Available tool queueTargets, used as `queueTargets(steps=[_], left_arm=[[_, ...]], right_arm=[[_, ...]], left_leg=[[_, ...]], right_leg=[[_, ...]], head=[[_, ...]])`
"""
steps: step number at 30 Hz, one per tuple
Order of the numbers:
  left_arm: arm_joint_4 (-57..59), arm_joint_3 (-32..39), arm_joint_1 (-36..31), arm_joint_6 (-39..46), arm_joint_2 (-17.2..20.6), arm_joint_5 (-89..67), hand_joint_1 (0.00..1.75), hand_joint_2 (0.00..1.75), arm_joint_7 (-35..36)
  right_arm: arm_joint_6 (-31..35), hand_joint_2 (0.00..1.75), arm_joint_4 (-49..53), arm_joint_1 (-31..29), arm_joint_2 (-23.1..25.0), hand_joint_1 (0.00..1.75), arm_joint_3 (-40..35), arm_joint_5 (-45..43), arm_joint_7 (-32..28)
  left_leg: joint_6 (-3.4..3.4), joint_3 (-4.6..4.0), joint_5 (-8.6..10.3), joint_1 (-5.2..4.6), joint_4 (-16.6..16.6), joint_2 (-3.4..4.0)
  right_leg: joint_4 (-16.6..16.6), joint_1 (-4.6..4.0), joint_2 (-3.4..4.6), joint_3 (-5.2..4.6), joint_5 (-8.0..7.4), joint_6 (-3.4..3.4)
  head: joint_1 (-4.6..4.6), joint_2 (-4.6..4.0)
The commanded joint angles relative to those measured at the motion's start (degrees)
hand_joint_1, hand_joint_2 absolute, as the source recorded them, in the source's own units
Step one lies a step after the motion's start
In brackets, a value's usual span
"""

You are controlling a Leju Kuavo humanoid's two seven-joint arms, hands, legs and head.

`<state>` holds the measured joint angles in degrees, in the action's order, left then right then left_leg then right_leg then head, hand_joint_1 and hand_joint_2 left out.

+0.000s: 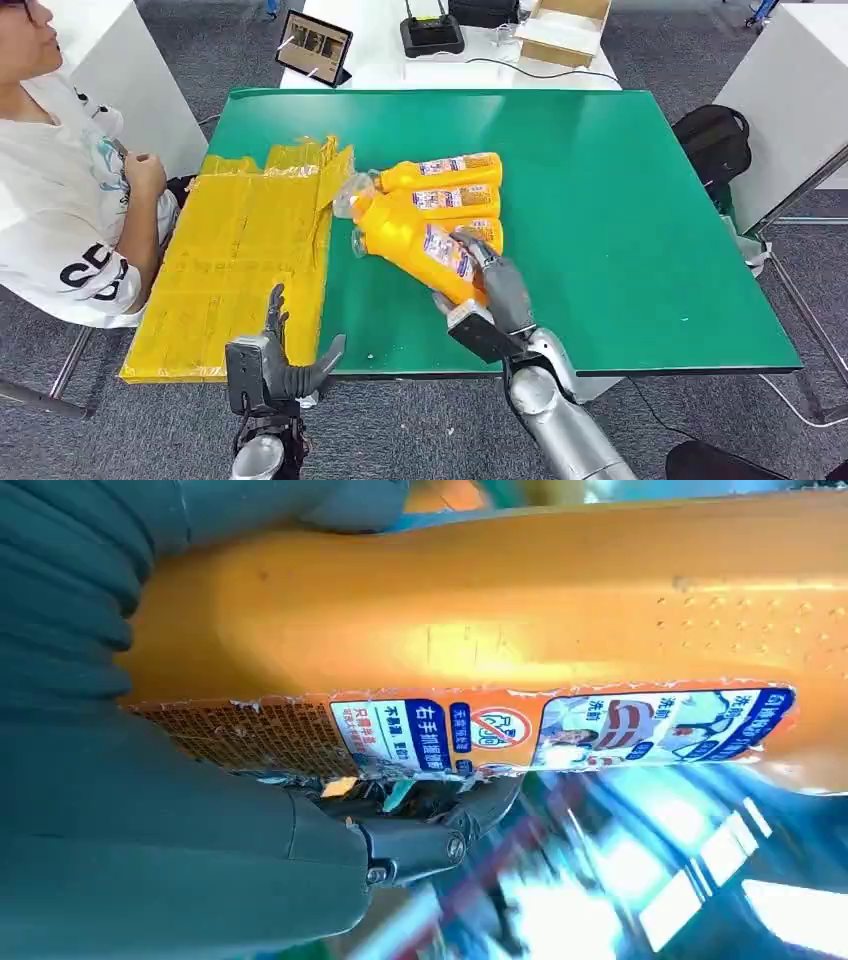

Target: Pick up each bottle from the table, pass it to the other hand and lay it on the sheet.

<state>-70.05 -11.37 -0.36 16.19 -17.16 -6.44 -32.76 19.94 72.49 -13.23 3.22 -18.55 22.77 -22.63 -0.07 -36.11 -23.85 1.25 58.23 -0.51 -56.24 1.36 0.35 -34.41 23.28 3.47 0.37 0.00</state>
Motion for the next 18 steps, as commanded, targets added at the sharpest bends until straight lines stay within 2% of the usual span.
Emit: queueTargets(steps=[1, 4, 7, 8, 13, 15, 18], left_arm=[[-3.4, -3.9, -0.1, -3.4, 0.7, 3.4, 0.0, 1.75, 0.7], [-6.4, -5.8, 0.3, -9.7, 1.8, 9.0, 0.0, 1.75, 2.2], [-8.9, -7.5, 0.6, -12.9, 2.7, 11.5, 0.0, 1.75, 2.7], [-10.3, -8.6, 0.5, -15.0, 3.3, 12.7, 0.0, 1.75, 2.7], [-10.8, -9.0, 0.5, -15.5, 3.4, 13.1, 0.0, 1.75, 3.2], [-10.9, -9.8, 0.1, -17.9, 3.8, 14.7, 0.0, 1.75, 2.9], [-10.8, -10.5, -0.3, -19.4, 3.7, 16.0, 0.0, 1.75, 3.8]], right_arm=[[5.5, 1.75, 11.9, 4.5, 3.9, 1.75, 7.6, -1.6, -4.2], [5.4, 1.75, 9.2, 4.9, 3.9, 1.75, 7.7, -1.9, -5.3], [2.8, 1.75, 6.2, 5.0, 3.6, 1.75, 6.8, -2.5, -6.0], [-0.3, 1.75, 3.9, 5.1, 3.6, 1.75, 5.5, -2.9, -6.1], [-0.2, 1.75, 2.8, 5.2, 4.1, 1.75, 5.3, -2.8, -7.1], [-3.6, 1.75, 1.3, 5.6, 4.2, 1.75, 3.9, -3.3, -6.7], [-4.8, 1.75, -3.9, 6.0, 5.8, 1.75, 1.4, -2.5, -8.2]], left_leg=[[0.08, 0.11, -0.1, -0.03, 0.0, -0.02], [0.09, 0.16, -0.1, -0.04, 0.0, -0.01], [0.04, 0.05, -0.05, -0.02, 0.0, 0.02], [0.06, 0.18, -0.1, -0.01, -0.1, 0.05], [0.06, 0.21, -0.11, -0.01, -0.1, 0.08], [0.05, 0.07, -0.05, -0.02, -0.1, 0.07], [0.08, 0.23, -0.11, 0.0, -0.1, 0.13]], right_leg=[[0.0, -0.01, -0.1, 0.14, 0.12, -0.15], [0.0, -0.01, -0.09, 0.18, 0.12, -0.16], [0.1, -0.02, -0.03, 0.06, 0.04, -0.09], [0.1, -0.04, -0.03, 0.18, 0.08, -0.17], [0.1, -0.04, 0.02, 0.19, 0.07, -0.14], [0.1, -0.01, 0.03, 0.06, 0.03, -0.06], [0.1, -0.05, 0.05, 0.22, 0.06, -0.14]], head=[[-0.02, 0.0], [-0.02, 0.0], [0.0, 0.0], [-0.02, 0.0], [-0.02, 0.0], [-0.02, 0.0], [0.02, 0.0]])
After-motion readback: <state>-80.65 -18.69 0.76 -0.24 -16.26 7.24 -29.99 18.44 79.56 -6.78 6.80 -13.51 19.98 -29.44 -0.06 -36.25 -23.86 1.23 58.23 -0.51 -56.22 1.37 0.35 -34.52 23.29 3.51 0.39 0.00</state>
